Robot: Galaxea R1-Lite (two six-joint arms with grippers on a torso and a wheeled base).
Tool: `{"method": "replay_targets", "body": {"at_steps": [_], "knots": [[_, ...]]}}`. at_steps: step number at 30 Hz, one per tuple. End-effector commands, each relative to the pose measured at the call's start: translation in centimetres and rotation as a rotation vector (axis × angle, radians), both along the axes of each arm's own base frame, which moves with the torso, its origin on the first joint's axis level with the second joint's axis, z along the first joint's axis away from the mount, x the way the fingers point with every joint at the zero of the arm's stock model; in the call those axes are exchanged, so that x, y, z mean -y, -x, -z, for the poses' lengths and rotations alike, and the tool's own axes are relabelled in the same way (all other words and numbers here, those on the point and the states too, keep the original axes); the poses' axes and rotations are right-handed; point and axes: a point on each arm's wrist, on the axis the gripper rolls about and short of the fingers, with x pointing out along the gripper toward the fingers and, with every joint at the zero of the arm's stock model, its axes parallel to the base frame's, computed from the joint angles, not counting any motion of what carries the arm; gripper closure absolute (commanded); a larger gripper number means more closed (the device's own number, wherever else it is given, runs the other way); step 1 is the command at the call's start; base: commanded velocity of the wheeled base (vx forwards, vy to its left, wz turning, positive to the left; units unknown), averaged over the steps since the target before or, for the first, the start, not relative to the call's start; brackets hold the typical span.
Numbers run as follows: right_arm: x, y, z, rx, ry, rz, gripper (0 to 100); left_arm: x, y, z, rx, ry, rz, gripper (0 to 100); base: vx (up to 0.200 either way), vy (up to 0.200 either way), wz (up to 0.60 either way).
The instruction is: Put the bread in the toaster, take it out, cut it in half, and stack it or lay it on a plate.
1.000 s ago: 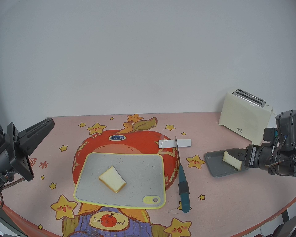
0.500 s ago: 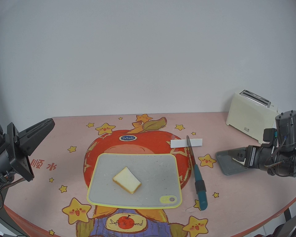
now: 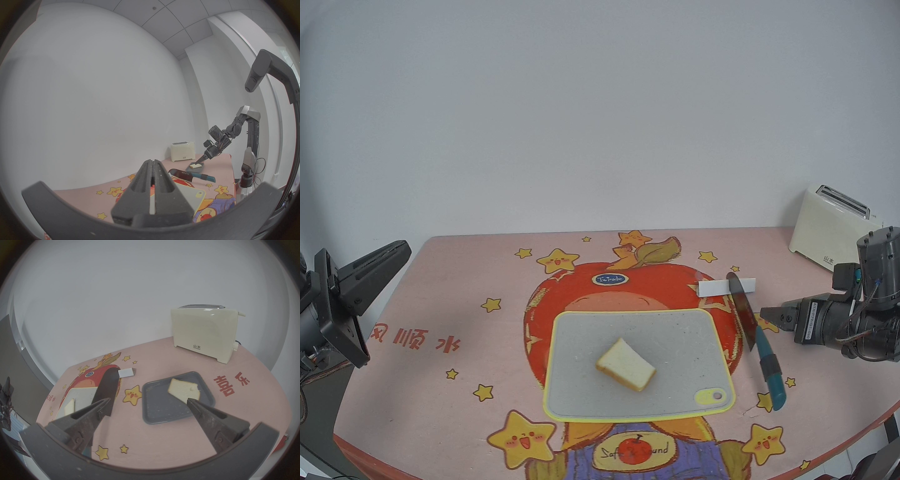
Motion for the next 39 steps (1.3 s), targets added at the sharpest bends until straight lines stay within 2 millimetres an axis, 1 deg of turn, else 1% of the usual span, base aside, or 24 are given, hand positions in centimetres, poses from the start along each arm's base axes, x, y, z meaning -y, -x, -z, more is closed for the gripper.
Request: {"method": "replay_targets", "body": {"at_steps": [1,2,21,23,26,30,32,36,39], "knots": [[-0.1,0.0,0.1,-0.003,0.002,-0.003,0,0.0,0.0,0.0,-0.002,0.0,0.0,100,0.0,0.2,0.0],[-0.1,0.0,0.1,-0.004,0.004,-0.005,0,0.0,0.0,0.1,-0.003,0.0,0.002,100,0.0,0.2,0.0],[-0.4,0.3,0.4,-0.013,0.01,-0.02,0,0.0,0.0,0.0,0.0,0.0,0.003,100,0.0,0.0,0.0],[-0.6,0.5,0.4,-0.013,0.01,-0.037,0,0.0,0.0,0.0,-0.001,0.001,0.004,100,0.0,0.0,0.0],[-1.2,1.0,1.0,-0.031,0.021,-0.075,0,0.0,0.0,0.0,0.0,0.0,0.003,100,0.0,0.0,0.0],[-2.6,1.9,1.8,-0.041,0.057,-0.12,0,0.0,0.0,0.1,-0.003,0.001,0.004,100,0.0,0.0,0.0],[-3.1,1.8,2.1,-0.045,0.075,-0.12,0,0.0,0.0,0.1,-0.002,0.0,0.003,100,0.0,0.0,0.0],[-3.4,1.9,2.4,-0.056,0.079,-0.128,0,0.0,0.0,0.1,-0.002,0.0,0.003,100,0.0,0.0,0.0],[-4.3,2.0,2.9,-0.077,0.074,-0.14,0,0.0,0.0,0.1,-0.002,-0.001,0.005,100,0.0,0.0,0.0]]}}
